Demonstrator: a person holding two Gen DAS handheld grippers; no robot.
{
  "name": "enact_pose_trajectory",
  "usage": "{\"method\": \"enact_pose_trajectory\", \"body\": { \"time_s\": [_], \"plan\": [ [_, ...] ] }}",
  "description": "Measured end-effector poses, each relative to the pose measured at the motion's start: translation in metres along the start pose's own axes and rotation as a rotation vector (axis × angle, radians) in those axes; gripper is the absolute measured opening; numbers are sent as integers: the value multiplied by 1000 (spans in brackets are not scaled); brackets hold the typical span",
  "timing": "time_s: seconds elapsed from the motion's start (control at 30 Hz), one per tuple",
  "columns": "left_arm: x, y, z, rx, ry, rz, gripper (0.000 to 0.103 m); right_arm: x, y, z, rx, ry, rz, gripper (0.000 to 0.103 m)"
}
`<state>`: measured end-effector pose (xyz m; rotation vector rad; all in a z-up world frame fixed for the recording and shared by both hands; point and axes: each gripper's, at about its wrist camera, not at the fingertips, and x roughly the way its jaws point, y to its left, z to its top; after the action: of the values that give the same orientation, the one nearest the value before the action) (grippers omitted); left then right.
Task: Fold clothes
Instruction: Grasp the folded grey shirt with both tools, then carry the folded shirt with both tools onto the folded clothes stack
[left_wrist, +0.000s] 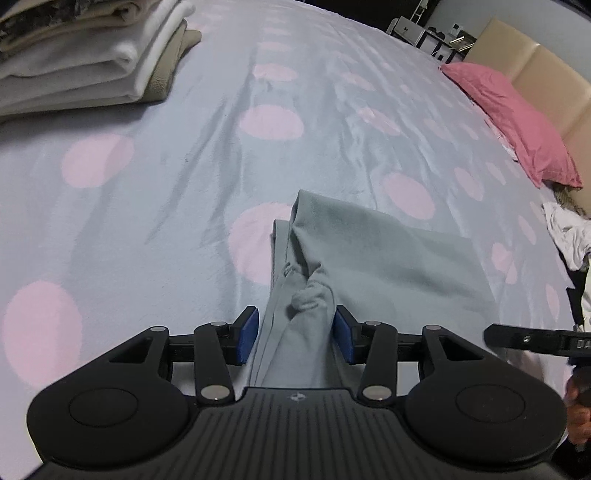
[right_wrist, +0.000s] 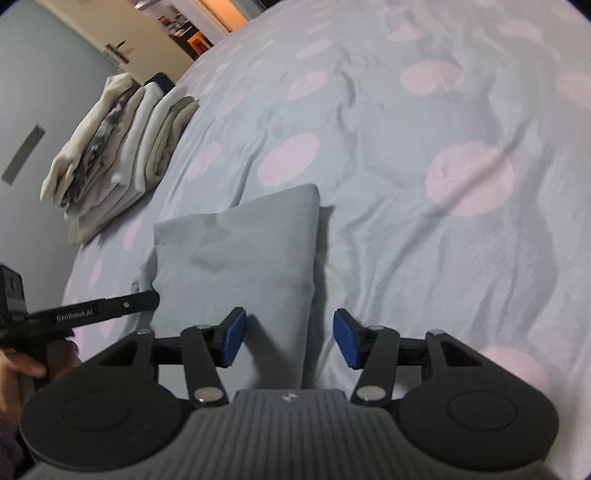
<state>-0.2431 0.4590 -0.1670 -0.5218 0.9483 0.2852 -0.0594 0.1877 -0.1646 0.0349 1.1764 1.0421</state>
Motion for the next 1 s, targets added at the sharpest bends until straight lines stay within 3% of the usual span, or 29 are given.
{"method": "enact_pose_trajectory", "body": {
  "time_s": [0.23,0.3,0.37,0.53,0.77,1.0],
  "plan": [
    [15,2,6,2,-5,-40,41,21,-16,5,82,-3,75,53],
    [15,-1,5,11,-18,-46,36,27,-20,6,105,-4,96,44],
    [14,-6,4,36,-34,-55,20,21,-13,5,77,-23,99,38],
    [4,-17,1,82,-77,-33,14,7,5,5,5,-71,108,25],
    [-40,-27,-9,119,-212,-19,14,-14,30,3,-95,-139,119,22],
    [-104,-11,-27,83,-346,16,13,-40,70,-2,-226,-217,156,21]
  ]
}}
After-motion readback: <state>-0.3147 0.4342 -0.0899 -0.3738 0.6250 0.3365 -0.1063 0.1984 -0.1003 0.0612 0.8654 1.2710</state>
